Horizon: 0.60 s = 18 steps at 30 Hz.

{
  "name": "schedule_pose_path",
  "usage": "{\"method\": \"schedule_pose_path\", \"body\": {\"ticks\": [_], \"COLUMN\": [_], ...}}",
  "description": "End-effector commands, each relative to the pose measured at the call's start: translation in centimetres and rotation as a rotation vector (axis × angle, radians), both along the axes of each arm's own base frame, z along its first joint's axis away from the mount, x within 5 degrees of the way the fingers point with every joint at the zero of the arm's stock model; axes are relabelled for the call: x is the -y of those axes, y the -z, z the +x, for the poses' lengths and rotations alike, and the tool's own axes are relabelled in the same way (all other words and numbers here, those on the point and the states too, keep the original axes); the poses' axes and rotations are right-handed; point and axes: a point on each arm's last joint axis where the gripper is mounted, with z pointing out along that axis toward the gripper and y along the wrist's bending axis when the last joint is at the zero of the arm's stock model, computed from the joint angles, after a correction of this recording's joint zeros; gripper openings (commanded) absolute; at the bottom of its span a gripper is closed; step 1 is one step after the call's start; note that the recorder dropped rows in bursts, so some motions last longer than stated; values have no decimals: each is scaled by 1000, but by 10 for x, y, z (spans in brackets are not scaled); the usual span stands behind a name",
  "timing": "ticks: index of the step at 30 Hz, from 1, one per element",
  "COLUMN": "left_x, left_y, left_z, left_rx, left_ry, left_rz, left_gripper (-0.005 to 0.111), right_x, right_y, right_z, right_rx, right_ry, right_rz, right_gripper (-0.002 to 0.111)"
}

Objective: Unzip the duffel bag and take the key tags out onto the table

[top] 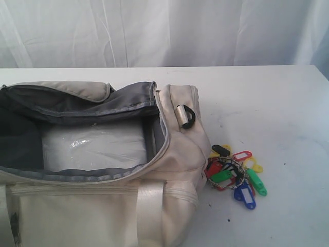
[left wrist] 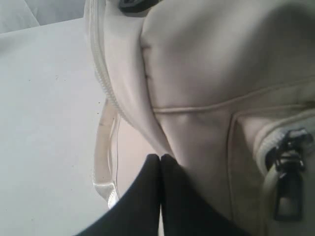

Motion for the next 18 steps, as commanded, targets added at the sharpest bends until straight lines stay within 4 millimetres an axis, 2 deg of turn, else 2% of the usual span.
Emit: {"method": "schedule_pose_path", "body": {"ticks": [1,12,18], "left_x": [0,0,0], "left_y": [2,2,2], "left_z": [0,0,0], "left_rx": [3,3,3], "left_ry": [-2,-2,-2], "left_rz": [-12,-12,-12], "left_gripper": [0,0,0], "right_x": [0,0,-3], "right_y": [2,2,2], "right_z": [0,0,-1], "right_rx": [-4,-5,-3], "right_ry": [4,2,-66], "right_rz": [3,-6,-3], "right_gripper": [0,0,0]}}
